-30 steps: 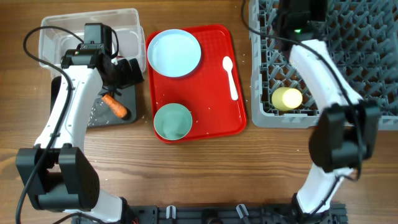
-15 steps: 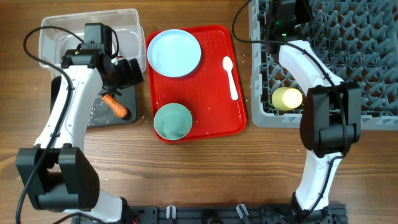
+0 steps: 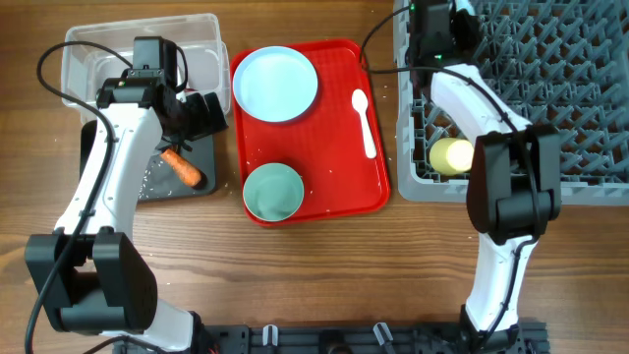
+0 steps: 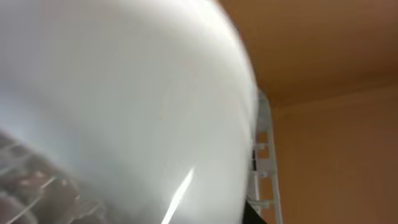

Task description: Sort waste into correct bins and load items into the dishwasher rack

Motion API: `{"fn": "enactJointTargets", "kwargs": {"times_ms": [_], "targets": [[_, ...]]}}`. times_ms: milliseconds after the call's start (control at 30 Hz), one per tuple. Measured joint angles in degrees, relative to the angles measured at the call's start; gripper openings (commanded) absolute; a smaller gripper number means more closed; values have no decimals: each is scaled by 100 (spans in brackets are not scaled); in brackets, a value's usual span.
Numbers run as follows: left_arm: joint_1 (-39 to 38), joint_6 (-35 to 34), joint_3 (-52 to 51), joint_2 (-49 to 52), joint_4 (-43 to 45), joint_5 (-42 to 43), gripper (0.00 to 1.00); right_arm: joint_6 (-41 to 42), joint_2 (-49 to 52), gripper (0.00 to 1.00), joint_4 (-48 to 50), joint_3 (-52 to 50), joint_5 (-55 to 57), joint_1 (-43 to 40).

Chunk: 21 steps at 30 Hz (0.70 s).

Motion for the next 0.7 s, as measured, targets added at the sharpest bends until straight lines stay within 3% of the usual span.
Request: {"fn": "enactJointTargets", "kwargs": {"times_ms": [33,100,467,700], "targets": [[0,0,0,0,0,0,100,-2,9,40,-105,-2,-26,50],[0,0,0,0,0,0,100,-11,17,100,-356,-15,2,160],[0,0,0,0,0,0,100,350,-7,100,-691,-9,404,256],[0,0,0,0,2,0,100,811,-269,100,-1228,-20,-114,424]]}}
